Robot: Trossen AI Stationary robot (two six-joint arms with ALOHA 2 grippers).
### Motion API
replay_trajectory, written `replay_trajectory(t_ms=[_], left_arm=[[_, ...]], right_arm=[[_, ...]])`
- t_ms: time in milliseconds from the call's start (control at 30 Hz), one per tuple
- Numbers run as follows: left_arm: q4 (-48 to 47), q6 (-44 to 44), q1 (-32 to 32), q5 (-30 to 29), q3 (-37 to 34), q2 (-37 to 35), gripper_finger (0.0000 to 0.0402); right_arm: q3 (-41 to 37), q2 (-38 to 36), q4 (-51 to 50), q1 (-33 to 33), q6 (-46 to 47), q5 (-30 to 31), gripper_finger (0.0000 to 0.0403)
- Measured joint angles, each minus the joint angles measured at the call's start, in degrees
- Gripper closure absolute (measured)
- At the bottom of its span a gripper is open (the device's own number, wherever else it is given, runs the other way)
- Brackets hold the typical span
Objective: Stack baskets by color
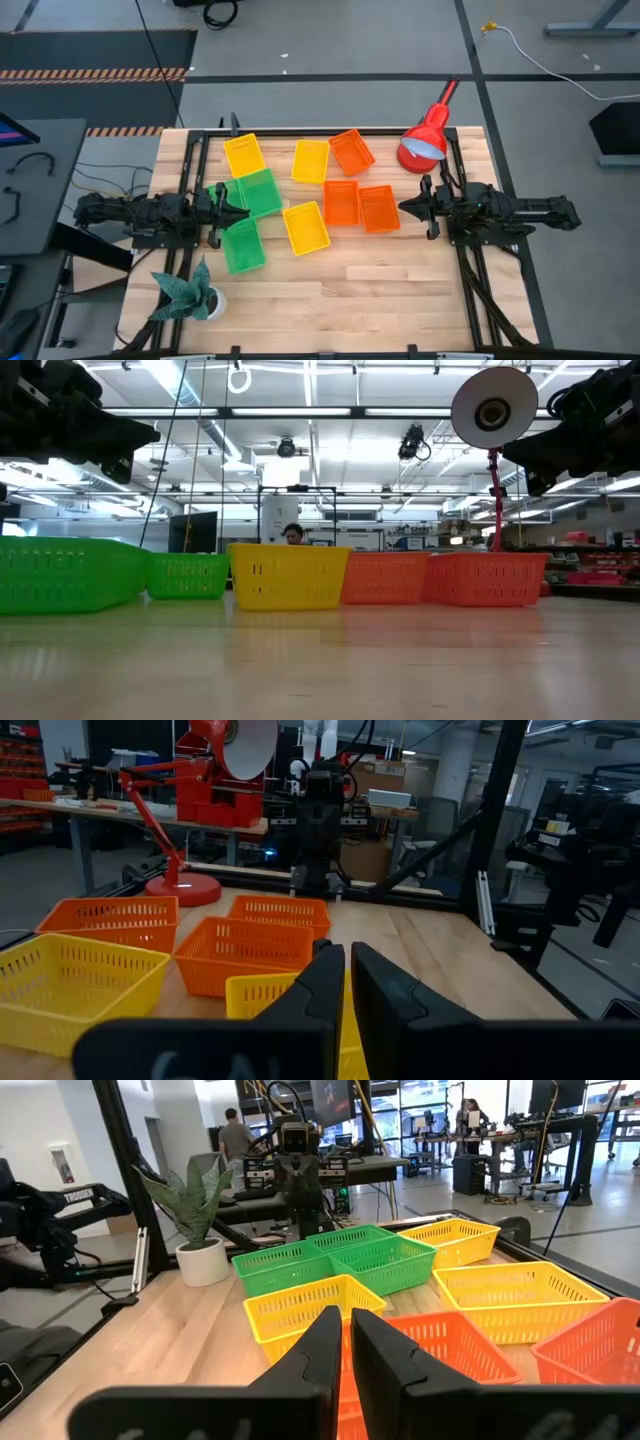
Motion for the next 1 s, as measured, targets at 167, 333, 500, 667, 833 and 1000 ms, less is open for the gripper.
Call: replay_trajectory(t_ms=[167, 333, 500, 667, 833, 1000], left_arm=[[0.0, 0.0, 0.0, 0.0, 0.0, 0.0, 0.0367], [0.0, 0.0, 0.0, 0.0, 0.0, 0.0, 0.0363], [0.0, 0.0, 0.0, 0.0, 0.0, 0.0, 0.0367], [0.0, 0.0, 0.0, 0.0, 0.0, 0.0, 0.0372], [0.0, 0.0, 0.0, 0.0, 0.0, 0.0, 0.0368], [0.0, 0.0, 0.0, 0.0, 0.0, 0.0, 0.0363]], right_arm=[[0.0, 0.0, 0.0, 0.0, 0.0, 0.0, 0.0370], [0.0, 0.0, 0.0, 0.0, 0.0, 0.0, 0.0370], [0.0, 0.0, 4.7, -0.3, 1.4, 5.0, 0.0370], [0.0, 0.0, 6.1, -0.1, 7.1, 3.8, 0.0370], [0.0, 0.0, 7.7, 0.1, 19.8, 2.1, 0.0370], [0.0, 0.5, 14.9, 0.2, 20.7, 6.8, 0.0370]])
